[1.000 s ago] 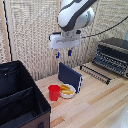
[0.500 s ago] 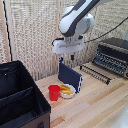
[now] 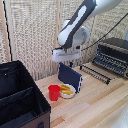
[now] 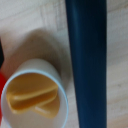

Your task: Please shift your gripper toward the book. Carefully hold the book with your gripper. Gently transport the book using your gripper to the caddy's front section. Safely let the book go into the caddy's front area.

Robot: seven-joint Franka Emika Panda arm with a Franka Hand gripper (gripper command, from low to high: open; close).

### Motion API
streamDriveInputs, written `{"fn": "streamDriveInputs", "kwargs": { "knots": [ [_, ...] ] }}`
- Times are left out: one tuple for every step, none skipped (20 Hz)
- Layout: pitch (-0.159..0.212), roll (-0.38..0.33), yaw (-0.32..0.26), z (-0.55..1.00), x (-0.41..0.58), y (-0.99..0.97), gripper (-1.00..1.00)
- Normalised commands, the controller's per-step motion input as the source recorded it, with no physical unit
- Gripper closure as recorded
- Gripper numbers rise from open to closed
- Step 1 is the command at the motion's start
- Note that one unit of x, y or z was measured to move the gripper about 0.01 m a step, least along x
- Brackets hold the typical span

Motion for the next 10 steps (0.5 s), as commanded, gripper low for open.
{"fn": "streamDriveInputs", "kwargs": {
  "knots": [
    [0.002, 0.000, 0.050, -0.19, 0.294, -0.17, -1.00],
    [0.014, -0.032, 0.032, -0.18, 0.303, -0.02, -1.00],
    [0.081, -0.036, 0.018, -0.14, 0.371, 0.00, 1.00],
    [0.088, -0.047, 0.033, -0.12, 0.380, 0.00, 1.00],
    [0.088, -0.032, 0.037, -0.08, 0.391, -0.04, 1.00],
    [0.058, -0.005, 0.064, -0.06, 0.337, -0.12, 1.00],
    [0.049, 0.000, 0.075, -0.03, 0.317, -0.12, 1.00],
    [0.025, 0.000, 0.076, -0.01, 0.277, -0.12, 1.00],
    [0.002, 0.000, 0.078, 0.00, 0.251, -0.12, 1.00],
    [0.000, 0.000, 0.081, 0.00, 0.243, -0.09, 1.00]
  ]
}}
